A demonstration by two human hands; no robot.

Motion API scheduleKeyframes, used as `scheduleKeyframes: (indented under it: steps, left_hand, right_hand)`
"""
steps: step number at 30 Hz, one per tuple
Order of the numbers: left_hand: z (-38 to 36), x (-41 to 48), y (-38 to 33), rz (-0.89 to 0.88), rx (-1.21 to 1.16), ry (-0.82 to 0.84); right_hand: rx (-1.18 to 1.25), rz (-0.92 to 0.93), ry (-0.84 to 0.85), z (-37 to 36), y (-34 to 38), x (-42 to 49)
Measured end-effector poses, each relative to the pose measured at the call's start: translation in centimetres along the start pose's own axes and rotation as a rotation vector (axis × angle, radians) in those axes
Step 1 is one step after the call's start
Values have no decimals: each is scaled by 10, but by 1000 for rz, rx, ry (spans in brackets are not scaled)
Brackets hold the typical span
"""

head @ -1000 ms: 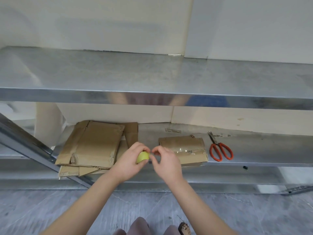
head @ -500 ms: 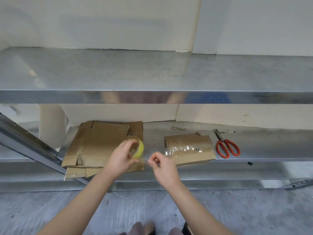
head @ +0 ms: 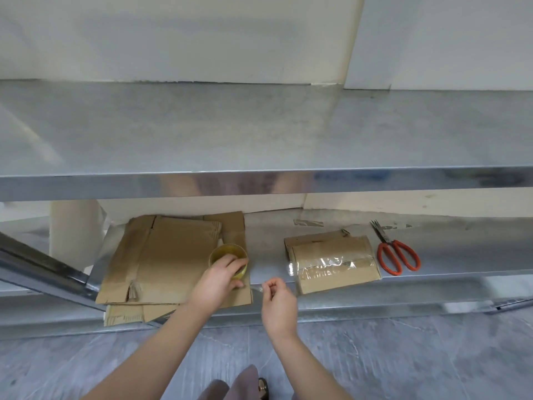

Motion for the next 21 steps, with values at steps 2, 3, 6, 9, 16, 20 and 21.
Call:
scheduleKeyframes:
  steps: [2, 3, 6, 9, 16, 20, 21]
  left_hand:
    - [-4, 4, 2, -9, 1, -2]
    - [-6, 7, 3, -9, -3, -8]
    - [-13, 11, 4, 0, -16, -33]
    - [-18, 10, 4, -52, 25, -77]
    - [-19, 11, 5, -151, 283, -103]
    - [-18, 12, 0, -144, 329, -84]
    - [-17, 11, -1, -143, 338, -70]
  right_hand:
    - [20, -29, -33, -5, -2, 7]
    - [27, -37, -49, -6, -2, 11]
    - [29, -39, -90, -10, 0, 24]
    - [-40, -18, -123, -12, -1, 32]
    - [-232, 18, -168, -17, -4, 31]
    - [-231, 31, -113, -13, -3, 28]
    - [-223, 55, -103, -12, -3, 25]
Point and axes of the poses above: each hand's wrist, its own x-axis towards the middle knuckle, its own z-axis out of the back of the hand, y = z × x, the point moved 1 cm from there along x, towards the middle knuckle, and after that the axes turned 10 degrees about -z, right-handed, at the moved point
